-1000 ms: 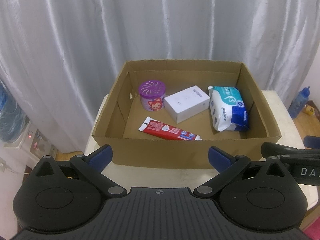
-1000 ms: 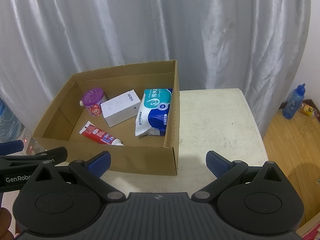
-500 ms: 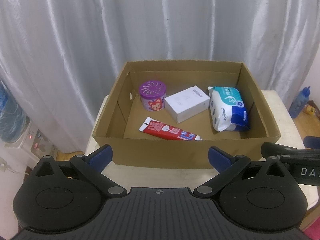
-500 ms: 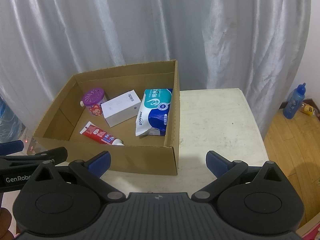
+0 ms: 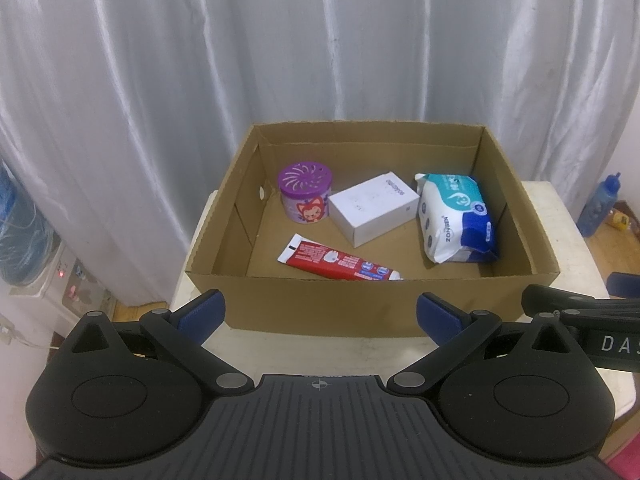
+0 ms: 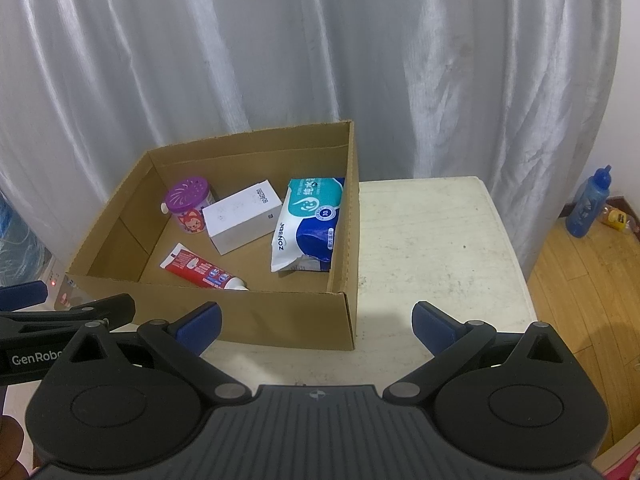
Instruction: Organize objects
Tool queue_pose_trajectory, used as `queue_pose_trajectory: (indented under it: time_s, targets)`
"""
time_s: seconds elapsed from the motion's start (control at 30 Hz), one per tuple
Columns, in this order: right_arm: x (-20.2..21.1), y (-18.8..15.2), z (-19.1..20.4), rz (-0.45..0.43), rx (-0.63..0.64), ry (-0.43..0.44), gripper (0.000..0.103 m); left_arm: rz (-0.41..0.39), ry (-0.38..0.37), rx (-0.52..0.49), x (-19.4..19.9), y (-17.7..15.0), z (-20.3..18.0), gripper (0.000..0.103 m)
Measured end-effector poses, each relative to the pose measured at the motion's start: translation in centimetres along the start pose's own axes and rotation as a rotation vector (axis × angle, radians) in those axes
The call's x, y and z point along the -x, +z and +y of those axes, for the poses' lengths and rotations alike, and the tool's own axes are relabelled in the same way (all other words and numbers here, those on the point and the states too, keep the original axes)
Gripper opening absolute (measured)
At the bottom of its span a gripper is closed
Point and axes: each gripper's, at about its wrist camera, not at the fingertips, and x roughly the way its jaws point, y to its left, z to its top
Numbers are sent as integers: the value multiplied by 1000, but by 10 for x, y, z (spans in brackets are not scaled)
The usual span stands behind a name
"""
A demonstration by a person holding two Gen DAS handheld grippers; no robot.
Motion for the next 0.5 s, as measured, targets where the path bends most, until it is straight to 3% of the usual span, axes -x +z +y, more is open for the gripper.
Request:
queue_pose_trajectory:
  time_s: [0.5]
  targets:
    - [0, -1, -1, -1, 0, 1, 103, 0, 2, 2, 1, 1, -1, 102]
